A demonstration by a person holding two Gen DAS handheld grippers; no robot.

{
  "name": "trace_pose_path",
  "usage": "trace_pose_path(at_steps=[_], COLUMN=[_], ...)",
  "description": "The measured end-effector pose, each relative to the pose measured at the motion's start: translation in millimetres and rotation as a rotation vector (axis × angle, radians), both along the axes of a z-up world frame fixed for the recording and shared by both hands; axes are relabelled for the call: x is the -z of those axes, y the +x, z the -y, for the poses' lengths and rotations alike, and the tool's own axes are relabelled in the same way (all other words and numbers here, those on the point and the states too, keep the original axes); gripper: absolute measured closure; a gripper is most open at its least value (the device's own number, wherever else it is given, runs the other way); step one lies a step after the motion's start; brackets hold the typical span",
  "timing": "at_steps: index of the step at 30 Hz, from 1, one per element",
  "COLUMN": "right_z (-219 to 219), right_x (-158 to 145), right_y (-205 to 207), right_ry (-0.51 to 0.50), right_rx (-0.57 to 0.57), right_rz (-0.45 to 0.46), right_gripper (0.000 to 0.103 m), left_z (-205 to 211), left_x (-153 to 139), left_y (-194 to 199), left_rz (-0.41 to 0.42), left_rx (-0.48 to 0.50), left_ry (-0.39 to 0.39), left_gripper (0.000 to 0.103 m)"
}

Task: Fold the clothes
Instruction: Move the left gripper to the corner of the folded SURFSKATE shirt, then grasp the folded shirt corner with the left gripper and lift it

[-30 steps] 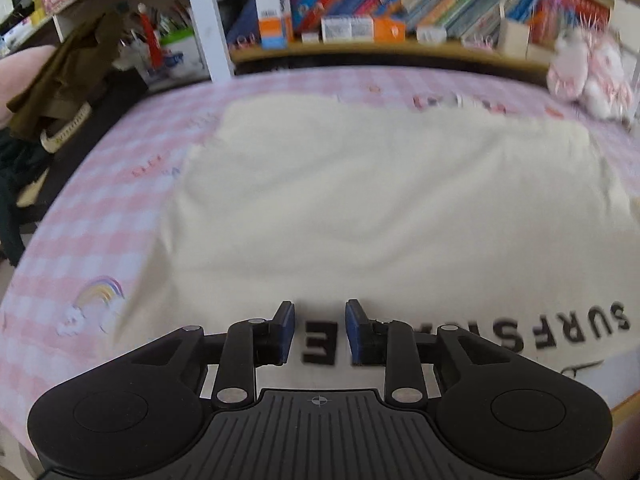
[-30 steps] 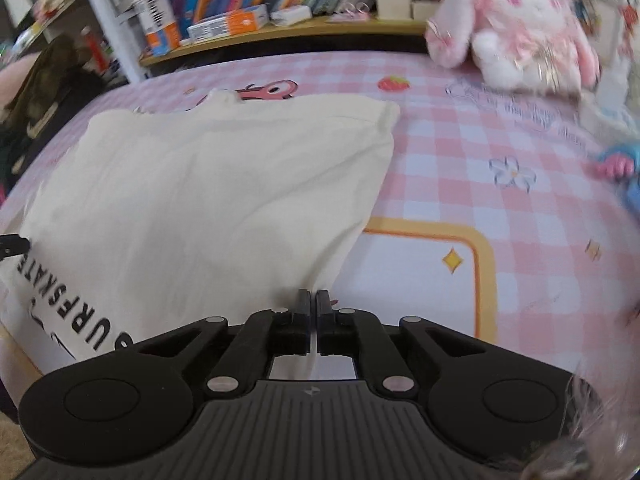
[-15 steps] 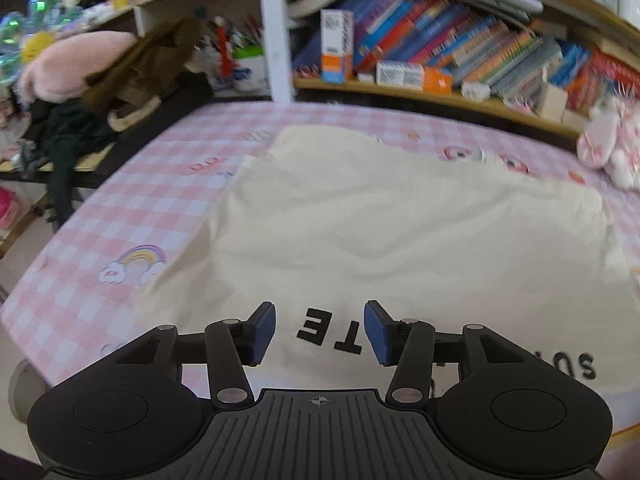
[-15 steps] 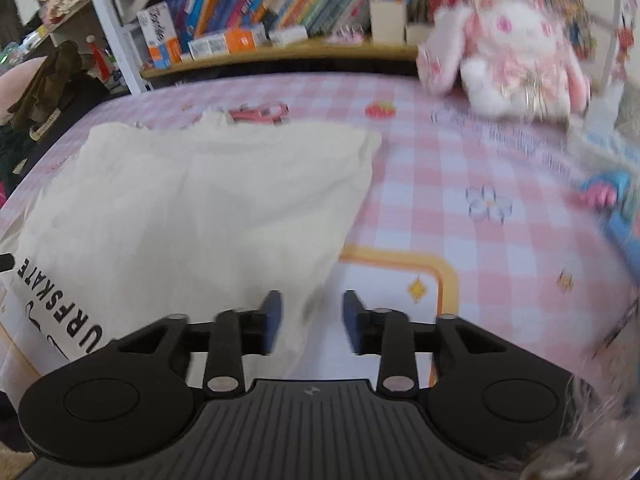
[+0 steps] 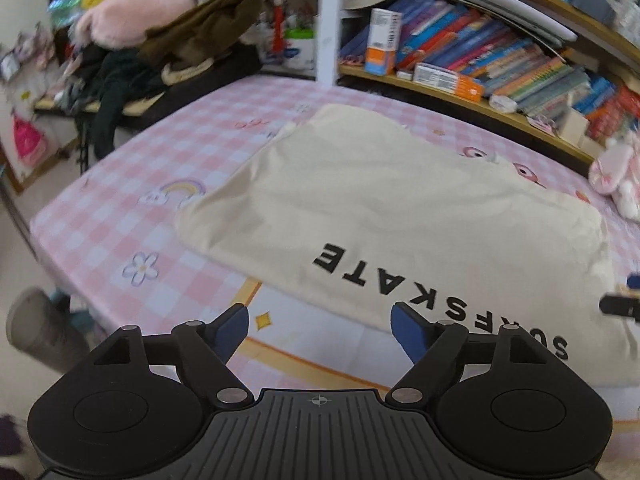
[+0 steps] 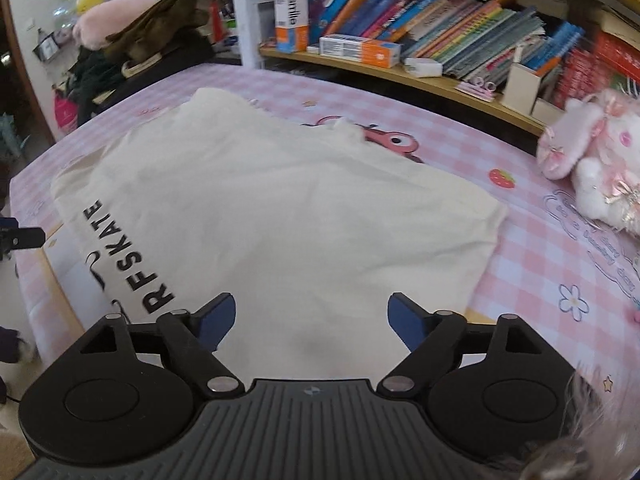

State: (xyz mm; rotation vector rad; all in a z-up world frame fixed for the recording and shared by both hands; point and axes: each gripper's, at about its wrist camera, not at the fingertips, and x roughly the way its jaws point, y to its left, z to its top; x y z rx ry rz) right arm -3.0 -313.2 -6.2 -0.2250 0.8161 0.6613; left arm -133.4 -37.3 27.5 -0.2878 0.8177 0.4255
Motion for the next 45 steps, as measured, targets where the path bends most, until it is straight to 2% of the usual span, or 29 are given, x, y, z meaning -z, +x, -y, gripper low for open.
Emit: trace_pose_path(at_steps=[4, 7, 18, 28, 33, 38, 41, 42, 45], right_z=[-3.0, -5.0, -32.0, -83.2, -122.4, -150.5, -163.2, -166.4, -176.2], right_x=[4.5, 6.1, 2.6, -1.2, -9.3, -4.1, -2.5, -2.9, -4.4], right_y=[-1.8, -1.5, -7.1, -19.6, -39.9, -56.4, -64.2, -66.7, -73.9], right_ry=[0.006, 0.006, -0.011, -0.045, -0.047, -0.061, -0.069, -0.072, -0.083], right_rx=[0.007, 0.016, 0.015, 0.144, 0.163, 0.223, 0.261, 0.265, 0.274], right_rz=[-0.030, -0.047, -0.050, -0.040, -0.010, -0.027, -0.028, -0.024, -0.013], right_gripper=[0.020, 0.020, 0.020, 0.020, 0.017, 0.017, 0.017, 0.017, 0.017], left_z=[-14.5, -22.4, -74.6, -165.9, -212.4, -246.3, -259.0, -262.4, -268.6], left_x=[4.0, 6.2, 23.1, 47.2, 62.3, 80.9, 87.6, 89.3, 95.2], left_y=[-5.5, -9.7, -21.5, -9.0, 3.0, 11.4, 18.5, 21.1, 32.7], left_rz=[0.001, 0.011, 0.105, 0.143, 0.129, 0.142, 0.146, 0.146, 0.120], left_rx=[-0.063, -0.091, -0.186, -0.188, -0.187, -0.200, -0.212, -0.217, -0.204], left_ry=[-0.078, -0.106, -0.348, -0.545, -0.684, -0.854, -0.917, -0.926, -0.939], left_gripper=[0.022, 0.022, 0.023, 0.023, 0.023, 0.024, 0.026, 0.031, 0.057])
